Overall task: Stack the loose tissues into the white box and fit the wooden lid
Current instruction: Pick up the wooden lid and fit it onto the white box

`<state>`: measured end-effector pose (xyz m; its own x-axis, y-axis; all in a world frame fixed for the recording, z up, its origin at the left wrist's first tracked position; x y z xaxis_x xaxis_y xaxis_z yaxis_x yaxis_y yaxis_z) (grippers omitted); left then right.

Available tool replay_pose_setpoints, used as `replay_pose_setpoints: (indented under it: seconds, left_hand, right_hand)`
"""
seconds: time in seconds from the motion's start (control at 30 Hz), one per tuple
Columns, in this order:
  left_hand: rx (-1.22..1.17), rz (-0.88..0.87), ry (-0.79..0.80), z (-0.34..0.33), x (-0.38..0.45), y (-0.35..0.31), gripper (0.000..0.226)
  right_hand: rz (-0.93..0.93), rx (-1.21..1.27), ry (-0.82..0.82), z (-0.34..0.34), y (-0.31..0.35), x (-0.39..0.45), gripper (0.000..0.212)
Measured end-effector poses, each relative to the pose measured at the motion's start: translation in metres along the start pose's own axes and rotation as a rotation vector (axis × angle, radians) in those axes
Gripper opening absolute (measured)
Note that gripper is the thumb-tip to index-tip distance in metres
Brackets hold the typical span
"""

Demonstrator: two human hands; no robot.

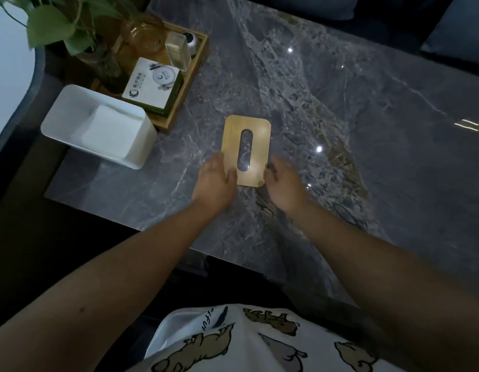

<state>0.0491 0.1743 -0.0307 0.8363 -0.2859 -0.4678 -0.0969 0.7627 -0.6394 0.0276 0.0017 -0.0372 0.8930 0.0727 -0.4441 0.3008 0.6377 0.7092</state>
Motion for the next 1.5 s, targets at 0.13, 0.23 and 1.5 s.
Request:
replay_pose_setpoints:
  seconds: [0.13,0.23,1.5]
  left_hand:
    - [-0.426,0.230,-0.018,0.020,0.020,-0.018,0.033]
    - [-0.481,0.294,-0.038,0.025,0.024,-0.017,0.035]
    - [-1.024,0.248,-0.589,0.158,-0.073,0.095,0.062]
  right_hand:
    - [-0.302,0.547,-0.111,0.002,0.018,0.019,0.023]
    - [-0.369,0.676,-0.122,0.004,0.025,0.021,0.024]
    - [0.254,-0.071,0.312,-0.080,0.285,0.134,0.039]
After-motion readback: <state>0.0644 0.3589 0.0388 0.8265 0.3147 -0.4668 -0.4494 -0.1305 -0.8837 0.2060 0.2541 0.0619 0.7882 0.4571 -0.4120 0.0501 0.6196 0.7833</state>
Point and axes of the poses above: each hand's wrist, its own x-axis towards the middle knuckle, its own z-axis out of the back of the hand, y = z × x, the point moved 2 cm from there along x, towards the middle knuckle, and after that the axes turned 14 degrees about y, right-handed, at the moved point
